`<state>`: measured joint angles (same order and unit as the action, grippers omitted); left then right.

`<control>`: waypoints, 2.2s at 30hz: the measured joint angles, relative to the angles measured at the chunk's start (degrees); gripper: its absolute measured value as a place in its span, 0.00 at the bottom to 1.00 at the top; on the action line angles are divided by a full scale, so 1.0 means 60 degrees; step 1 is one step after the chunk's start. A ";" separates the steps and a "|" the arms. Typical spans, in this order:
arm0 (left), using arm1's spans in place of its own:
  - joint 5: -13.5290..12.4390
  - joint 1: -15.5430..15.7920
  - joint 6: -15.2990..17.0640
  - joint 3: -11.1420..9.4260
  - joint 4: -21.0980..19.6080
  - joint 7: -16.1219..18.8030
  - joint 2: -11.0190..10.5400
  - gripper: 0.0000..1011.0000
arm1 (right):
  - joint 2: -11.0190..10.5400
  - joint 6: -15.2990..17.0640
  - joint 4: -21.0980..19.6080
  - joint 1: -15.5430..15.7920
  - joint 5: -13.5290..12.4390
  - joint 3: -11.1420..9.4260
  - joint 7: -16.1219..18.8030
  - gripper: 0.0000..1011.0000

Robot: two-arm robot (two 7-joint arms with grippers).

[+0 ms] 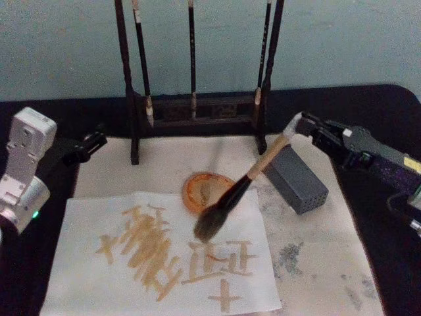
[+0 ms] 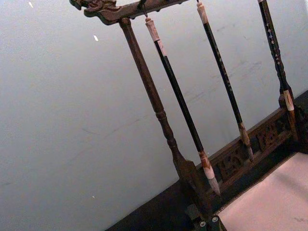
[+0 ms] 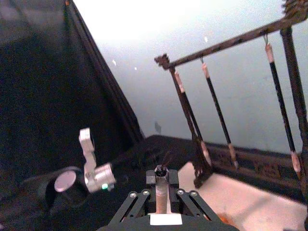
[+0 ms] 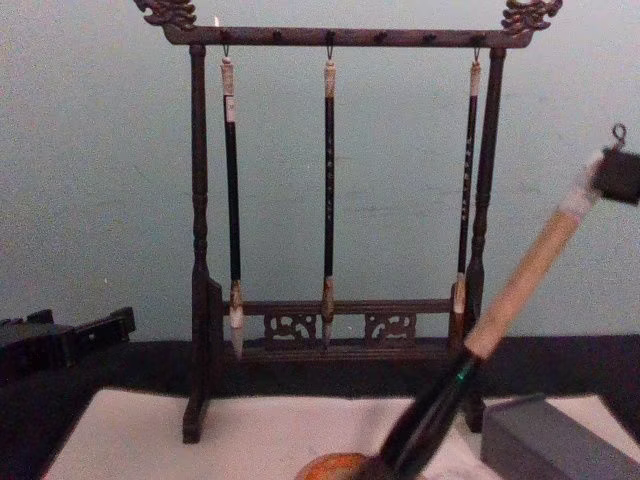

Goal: Pick up the brush from the inkstone, write on the paper, then place the brush back to its original position.

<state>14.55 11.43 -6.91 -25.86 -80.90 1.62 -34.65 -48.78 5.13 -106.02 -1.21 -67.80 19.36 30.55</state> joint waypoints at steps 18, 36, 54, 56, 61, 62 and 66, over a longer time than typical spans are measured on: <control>0.0000 0.0001 0.0000 -0.0001 0.0000 0.0000 0.0000 0.99 | 0.1245 0.0178 0.1790 -0.1089 -0.1508 0.0258 -0.0225 0.16; 0.0000 0.0000 0.0000 0.0000 0.0000 0.0000 0.0000 0.99 | 0.2146 0.0218 0.3908 -0.1756 -0.2868 0.0565 0.0040 0.16; 0.0000 0.0000 0.0000 0.0000 0.0000 0.0001 0.0000 0.99 | 0.2460 0.0506 0.5137 -0.2148 -0.3473 0.0862 0.0175 0.16; 0.0000 0.0000 0.0000 0.0000 0.0000 0.0000 0.0000 0.99 | 0.2469 0.0549 0.5248 -0.2197 -0.3512 0.0895 0.0175 0.16; 0.0000 0.0000 0.0000 0.0000 0.0000 0.0000 0.0000 0.99 | 0.2502 0.0612 0.5488 -0.2296 -0.3576 0.0944 0.0176 0.16; 0.0000 0.0000 0.0000 0.0000 0.0000 0.0000 0.0000 0.99 | 0.2516 0.0634 0.5574 -0.2335 -0.3592 0.0959 0.0174 0.16; 0.0000 0.0000 0.0000 0.0000 0.0000 0.0001 0.0000 0.99 | 0.2557 0.0677 0.5778 -0.2414 -0.3624 0.1000 0.0172 0.16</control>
<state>14.55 11.43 -6.91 -25.86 -80.90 1.62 -34.65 -33.44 9.19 -71.35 -15.69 -89.54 25.36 31.58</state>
